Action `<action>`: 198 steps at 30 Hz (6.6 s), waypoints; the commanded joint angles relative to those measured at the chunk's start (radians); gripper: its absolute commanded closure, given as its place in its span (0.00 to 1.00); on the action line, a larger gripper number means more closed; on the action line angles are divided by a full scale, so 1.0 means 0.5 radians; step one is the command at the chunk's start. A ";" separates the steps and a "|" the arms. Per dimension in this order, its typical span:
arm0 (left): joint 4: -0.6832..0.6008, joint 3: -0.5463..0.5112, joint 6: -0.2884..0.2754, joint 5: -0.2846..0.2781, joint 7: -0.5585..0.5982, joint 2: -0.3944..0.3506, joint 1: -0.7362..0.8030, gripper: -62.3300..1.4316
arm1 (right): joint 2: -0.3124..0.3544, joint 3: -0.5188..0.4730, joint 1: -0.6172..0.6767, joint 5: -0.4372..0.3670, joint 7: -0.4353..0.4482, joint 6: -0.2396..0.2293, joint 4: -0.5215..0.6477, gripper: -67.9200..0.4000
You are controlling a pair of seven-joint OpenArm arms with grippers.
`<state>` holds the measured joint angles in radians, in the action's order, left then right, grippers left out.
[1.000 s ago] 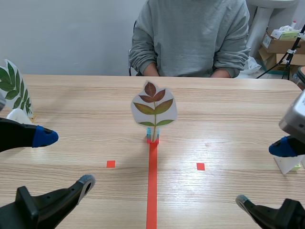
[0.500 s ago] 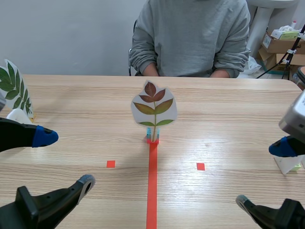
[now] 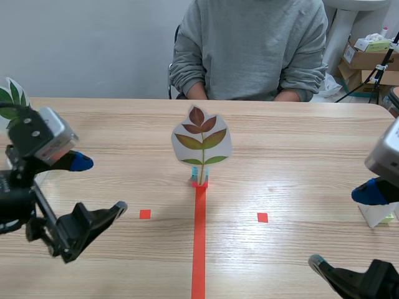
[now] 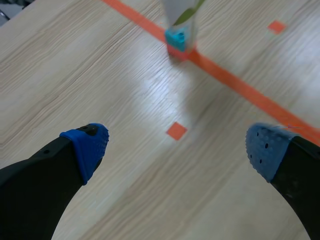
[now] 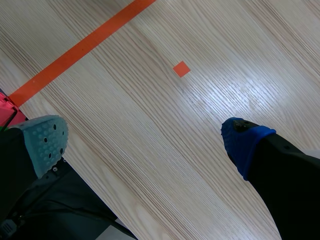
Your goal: Do the leaf sorting experiment
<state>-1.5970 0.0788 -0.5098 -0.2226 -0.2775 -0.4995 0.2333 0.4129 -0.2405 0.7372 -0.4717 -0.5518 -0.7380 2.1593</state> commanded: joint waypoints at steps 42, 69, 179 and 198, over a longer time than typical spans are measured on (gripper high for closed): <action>1.061 0.851 -0.063 0.066 0.227 0.594 -1.166 0.38 | 0.021 -0.010 -0.007 -0.007 0.023 -0.008 0.008 0.06; 0.461 0.565 -0.020 -0.043 0.203 0.554 -0.689 0.92 | 0.021 -0.010 -0.007 -0.007 0.022 -0.008 0.008 0.06; -1.026 -0.494 0.205 -0.523 0.069 0.096 1.334 0.00 | 0.021 -0.010 0.000 -0.062 0.644 0.068 -0.161 0.15; -1.028 -0.497 0.205 -0.519 0.082 0.100 1.334 0.00 | 0.021 -0.010 -0.001 -0.076 0.607 0.068 -0.196 0.15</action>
<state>-2.1052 -0.1696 -0.4042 -0.4763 -0.2527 -0.4545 0.8951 0.4129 -0.2409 0.7376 -0.4900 -0.2592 -0.7036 2.0579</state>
